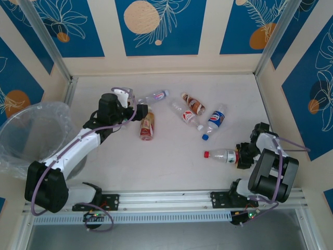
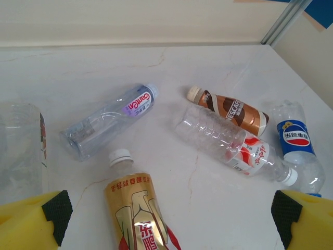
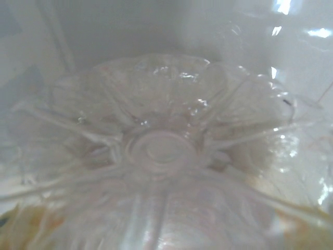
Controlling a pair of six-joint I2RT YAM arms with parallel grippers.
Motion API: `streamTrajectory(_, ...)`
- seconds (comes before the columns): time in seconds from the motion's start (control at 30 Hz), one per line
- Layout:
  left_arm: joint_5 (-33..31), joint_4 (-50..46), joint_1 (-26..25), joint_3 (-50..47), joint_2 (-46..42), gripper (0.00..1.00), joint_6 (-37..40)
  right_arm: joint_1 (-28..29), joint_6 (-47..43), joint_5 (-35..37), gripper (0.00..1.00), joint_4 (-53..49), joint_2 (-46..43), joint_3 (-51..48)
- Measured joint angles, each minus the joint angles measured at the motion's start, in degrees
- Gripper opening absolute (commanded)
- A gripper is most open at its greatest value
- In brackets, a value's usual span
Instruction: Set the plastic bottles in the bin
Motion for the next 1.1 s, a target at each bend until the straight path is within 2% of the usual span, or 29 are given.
streamTrajectory(0.17, 0.04, -0.46, 0.0, 0.61, 1.18, 0.99, 0.59, 5.16, 1.77, 0.09, 0.58, -1.97, -1.66, 1.66)
streamTrajectory(0.47, 1.09, -2.12, -0.46, 2.86, 4.83, 0.99, -0.46, 15.43, 2.14, 2.67, 0.58, -4.79, -4.63, 10.84)
streamTrajectory(0.67, 3.45, -2.78, -2.05, 3.96, 8.44, 0.99, -1.2, 21.53, 2.1, 4.2, 0.56, -4.33, -10.16, 12.94)
streamTrajectory(0.87, 7.93, -2.89, -6.82, 4.46, 11.58, 0.99, -3.65, 28.76, 1.49, 5.64, 0.57, -1.73, -15.19, 14.01)
streamTrajectory(1.1, 12.92, -1.33, -15.28, 4.81, 13.4, 0.99, -5.51, 40.61, -0.35, 9.16, 0.58, 4.46, -14.71, 15.69)
